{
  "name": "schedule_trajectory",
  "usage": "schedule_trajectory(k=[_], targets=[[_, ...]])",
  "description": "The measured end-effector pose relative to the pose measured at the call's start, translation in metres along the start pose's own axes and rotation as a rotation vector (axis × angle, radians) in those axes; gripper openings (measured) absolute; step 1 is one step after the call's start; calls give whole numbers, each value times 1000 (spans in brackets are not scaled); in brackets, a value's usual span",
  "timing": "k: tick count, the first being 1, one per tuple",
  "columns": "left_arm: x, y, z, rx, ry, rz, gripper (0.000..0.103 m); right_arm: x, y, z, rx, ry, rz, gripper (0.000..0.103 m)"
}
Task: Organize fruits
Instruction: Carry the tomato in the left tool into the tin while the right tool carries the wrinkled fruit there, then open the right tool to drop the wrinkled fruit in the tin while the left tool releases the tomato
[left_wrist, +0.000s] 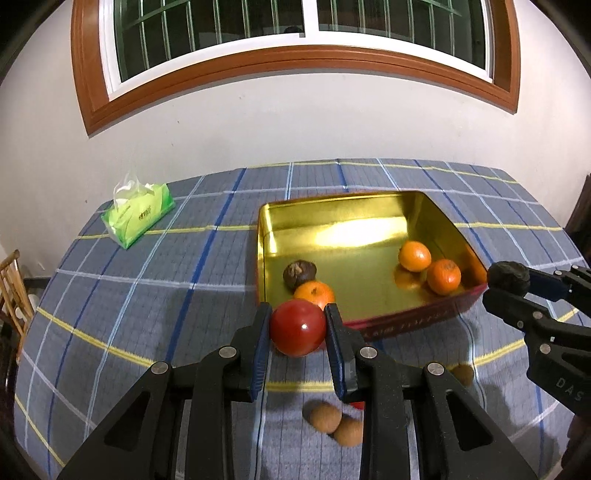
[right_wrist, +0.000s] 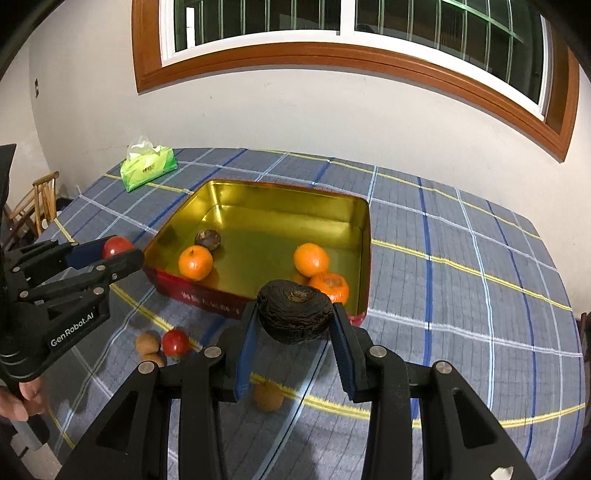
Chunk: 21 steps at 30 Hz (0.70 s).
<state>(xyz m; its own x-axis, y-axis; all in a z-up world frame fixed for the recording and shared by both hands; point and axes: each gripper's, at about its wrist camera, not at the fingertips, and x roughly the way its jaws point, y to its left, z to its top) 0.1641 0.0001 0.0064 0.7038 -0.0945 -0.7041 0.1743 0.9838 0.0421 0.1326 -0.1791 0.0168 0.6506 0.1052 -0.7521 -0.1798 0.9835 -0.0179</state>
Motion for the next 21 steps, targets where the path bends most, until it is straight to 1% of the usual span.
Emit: schedule_trajectory(k=[5, 10, 13, 21], targets=[[7, 0, 8, -3, 7, -13, 29, 12, -1, 9, -10, 10, 4, 35], [17, -1, 12, -8, 23, -28, 29, 25, 0, 14, -8, 28, 26, 35], [24, -3, 17, -7, 29, -53, 29, 32, 0, 17, -12, 32, 34, 35], [46, -4, 26, -13, 58, -57, 29, 54, 1, 23, -14, 57, 33, 35]])
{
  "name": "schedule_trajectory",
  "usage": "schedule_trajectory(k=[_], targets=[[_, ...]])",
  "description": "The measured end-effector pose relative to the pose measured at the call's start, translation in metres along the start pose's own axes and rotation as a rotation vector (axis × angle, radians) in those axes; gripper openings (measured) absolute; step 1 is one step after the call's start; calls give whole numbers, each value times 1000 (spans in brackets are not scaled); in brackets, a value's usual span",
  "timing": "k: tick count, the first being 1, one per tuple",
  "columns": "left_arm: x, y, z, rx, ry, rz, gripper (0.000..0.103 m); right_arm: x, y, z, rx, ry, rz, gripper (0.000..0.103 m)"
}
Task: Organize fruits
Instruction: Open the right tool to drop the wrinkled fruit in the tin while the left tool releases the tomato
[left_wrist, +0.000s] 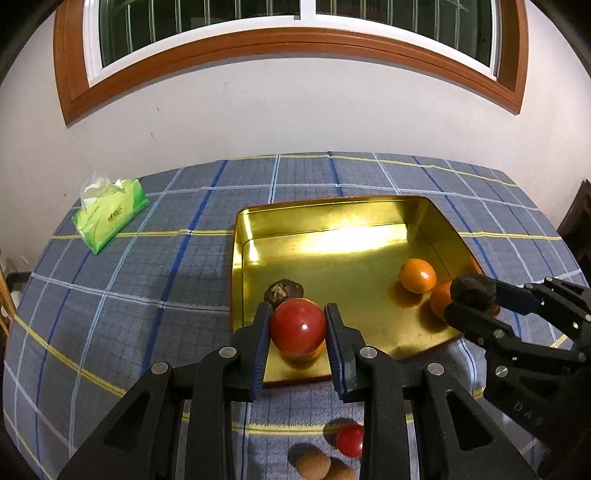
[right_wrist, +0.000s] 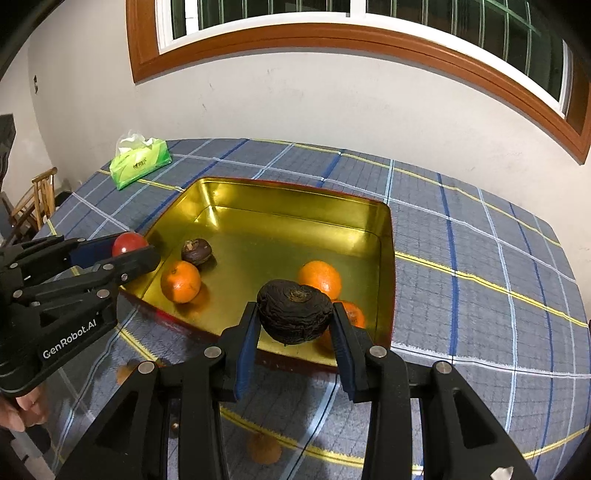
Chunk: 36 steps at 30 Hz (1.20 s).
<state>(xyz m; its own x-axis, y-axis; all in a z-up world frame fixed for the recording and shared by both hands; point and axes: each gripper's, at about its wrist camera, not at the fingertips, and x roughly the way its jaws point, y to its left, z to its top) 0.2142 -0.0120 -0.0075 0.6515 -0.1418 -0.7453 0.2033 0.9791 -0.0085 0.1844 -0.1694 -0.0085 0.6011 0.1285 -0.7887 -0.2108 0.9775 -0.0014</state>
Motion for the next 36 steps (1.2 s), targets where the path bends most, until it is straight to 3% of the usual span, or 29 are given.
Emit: schedule_trajectory(k=[31, 36], targets=[[37, -10, -4, 21, 61, 25, 31, 32, -3, -2, 16, 60, -12, 38], [37, -9, -7, 12, 70, 27, 40, 28, -2, -2, 15, 54, -11, 43]])
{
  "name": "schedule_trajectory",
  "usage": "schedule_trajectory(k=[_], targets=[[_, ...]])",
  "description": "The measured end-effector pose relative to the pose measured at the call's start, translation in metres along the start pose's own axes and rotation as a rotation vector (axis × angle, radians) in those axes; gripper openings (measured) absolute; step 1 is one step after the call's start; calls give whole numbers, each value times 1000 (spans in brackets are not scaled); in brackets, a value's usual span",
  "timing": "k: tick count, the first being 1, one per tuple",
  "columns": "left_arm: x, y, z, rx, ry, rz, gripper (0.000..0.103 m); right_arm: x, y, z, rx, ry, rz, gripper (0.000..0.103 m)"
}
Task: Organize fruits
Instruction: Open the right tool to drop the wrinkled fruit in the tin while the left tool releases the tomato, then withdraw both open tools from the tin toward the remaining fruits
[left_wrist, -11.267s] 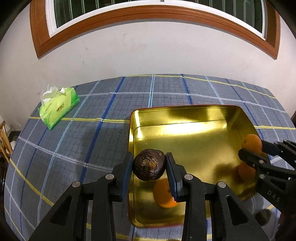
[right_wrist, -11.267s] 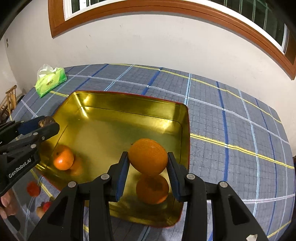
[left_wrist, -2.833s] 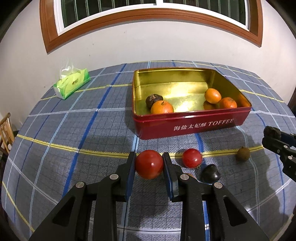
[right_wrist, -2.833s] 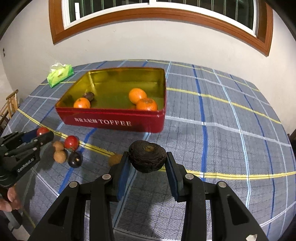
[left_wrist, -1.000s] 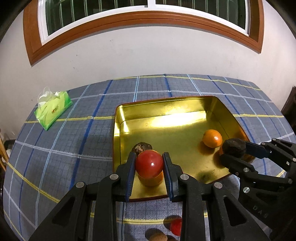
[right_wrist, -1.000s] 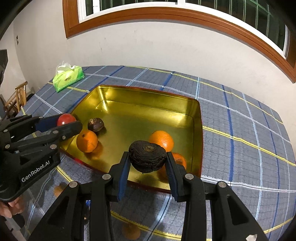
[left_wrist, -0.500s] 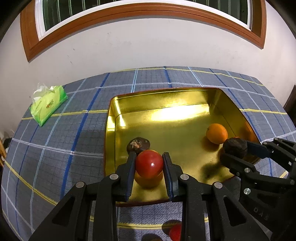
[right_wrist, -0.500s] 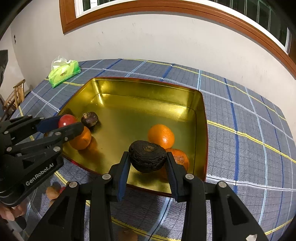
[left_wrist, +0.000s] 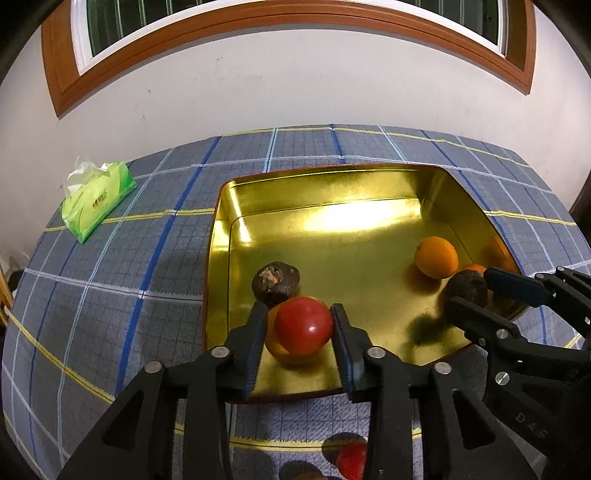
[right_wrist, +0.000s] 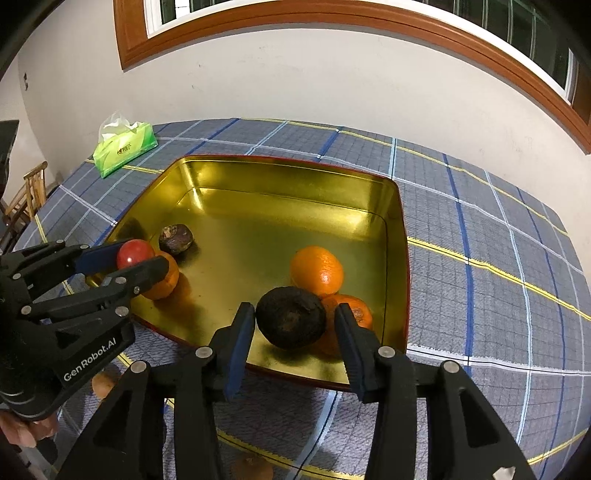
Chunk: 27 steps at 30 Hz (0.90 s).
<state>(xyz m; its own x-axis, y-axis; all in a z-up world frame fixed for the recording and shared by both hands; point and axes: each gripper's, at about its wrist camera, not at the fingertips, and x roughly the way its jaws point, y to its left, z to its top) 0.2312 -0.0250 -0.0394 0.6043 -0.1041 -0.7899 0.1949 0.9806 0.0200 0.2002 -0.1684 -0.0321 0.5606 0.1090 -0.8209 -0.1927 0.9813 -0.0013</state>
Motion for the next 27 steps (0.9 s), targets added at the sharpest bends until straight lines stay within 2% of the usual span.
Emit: schedule_trajectory(k=[10, 19, 27], targets=[[-2, 1, -4, 1, 8, -6, 54, -11, 4, -4, -3, -15, -2, 48], [-22, 1, -11, -4, -16, -5, 54, -31, 5, -12, 0, -42, -4, 49], [-56, 10, -36, -26, -48, 7, 54, -57, 2, -36, 28, -60, -7, 49]])
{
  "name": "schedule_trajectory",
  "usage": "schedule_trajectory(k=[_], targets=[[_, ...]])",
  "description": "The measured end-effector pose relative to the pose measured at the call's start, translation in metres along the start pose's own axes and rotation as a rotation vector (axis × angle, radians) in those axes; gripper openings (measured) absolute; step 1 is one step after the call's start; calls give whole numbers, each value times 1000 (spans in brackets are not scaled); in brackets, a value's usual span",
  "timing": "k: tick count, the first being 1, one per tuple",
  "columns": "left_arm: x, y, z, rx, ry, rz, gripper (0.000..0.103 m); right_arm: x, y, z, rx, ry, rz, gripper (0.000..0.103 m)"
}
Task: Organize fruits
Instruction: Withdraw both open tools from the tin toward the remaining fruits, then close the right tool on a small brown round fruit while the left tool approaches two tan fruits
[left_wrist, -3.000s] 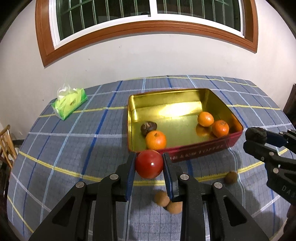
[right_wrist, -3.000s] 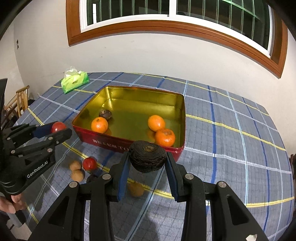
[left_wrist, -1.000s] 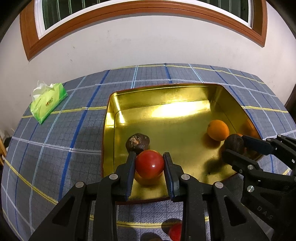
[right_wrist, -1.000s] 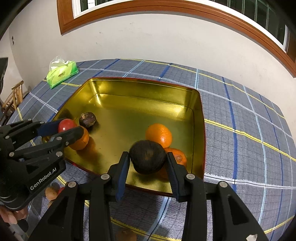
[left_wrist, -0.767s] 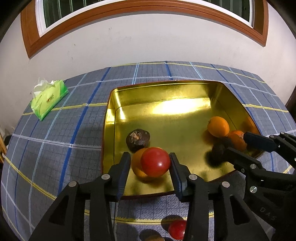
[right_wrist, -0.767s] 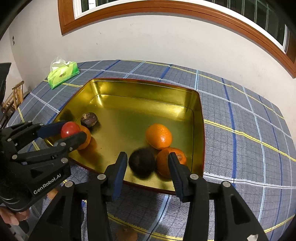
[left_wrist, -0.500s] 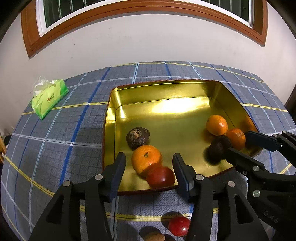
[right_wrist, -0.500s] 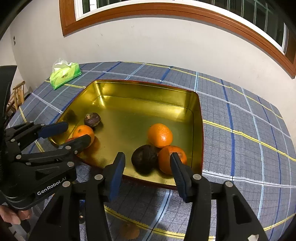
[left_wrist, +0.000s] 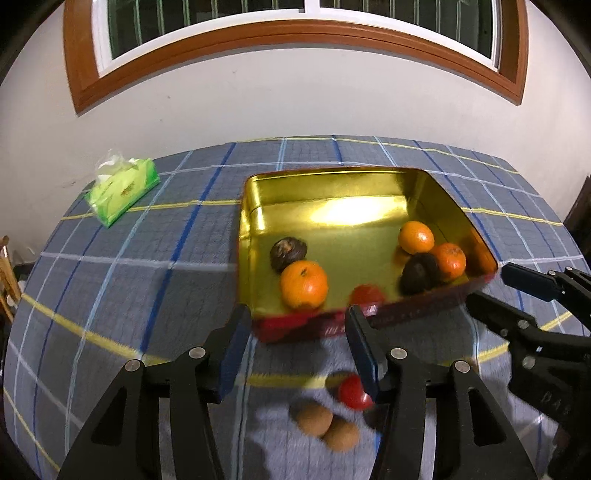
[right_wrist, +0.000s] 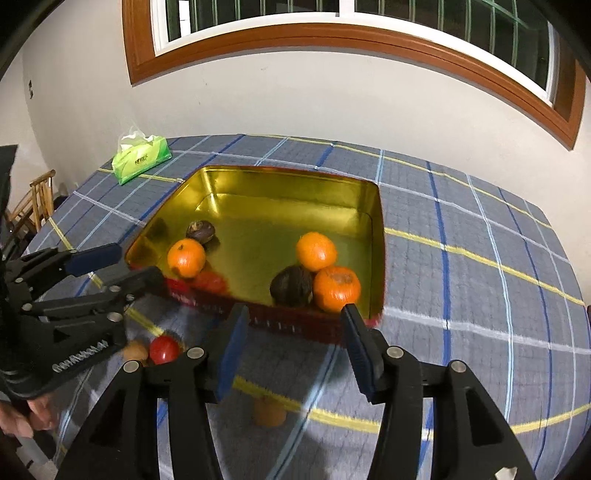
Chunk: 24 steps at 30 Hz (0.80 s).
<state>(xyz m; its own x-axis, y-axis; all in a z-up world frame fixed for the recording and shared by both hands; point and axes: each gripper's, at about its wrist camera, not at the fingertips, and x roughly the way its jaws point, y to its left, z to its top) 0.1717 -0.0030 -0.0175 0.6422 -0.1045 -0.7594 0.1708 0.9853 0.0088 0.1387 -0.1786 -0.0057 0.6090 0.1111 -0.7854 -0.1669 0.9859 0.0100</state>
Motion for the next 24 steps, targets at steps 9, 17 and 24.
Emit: schedule_trajectory(k=[9, 17, 24], targets=[[-23, 10, -55, -31, 25, 10, 54, -13, -1, -53, 24, 46, -7, 49], [-20, 7, -94, -43, 76, 9, 54, -4, 8, -82, 12, 92, -6, 48], [-15, 5, -102, -47, 84, -1, 54, 8, 13, -80, 1, 99, -12, 45]])
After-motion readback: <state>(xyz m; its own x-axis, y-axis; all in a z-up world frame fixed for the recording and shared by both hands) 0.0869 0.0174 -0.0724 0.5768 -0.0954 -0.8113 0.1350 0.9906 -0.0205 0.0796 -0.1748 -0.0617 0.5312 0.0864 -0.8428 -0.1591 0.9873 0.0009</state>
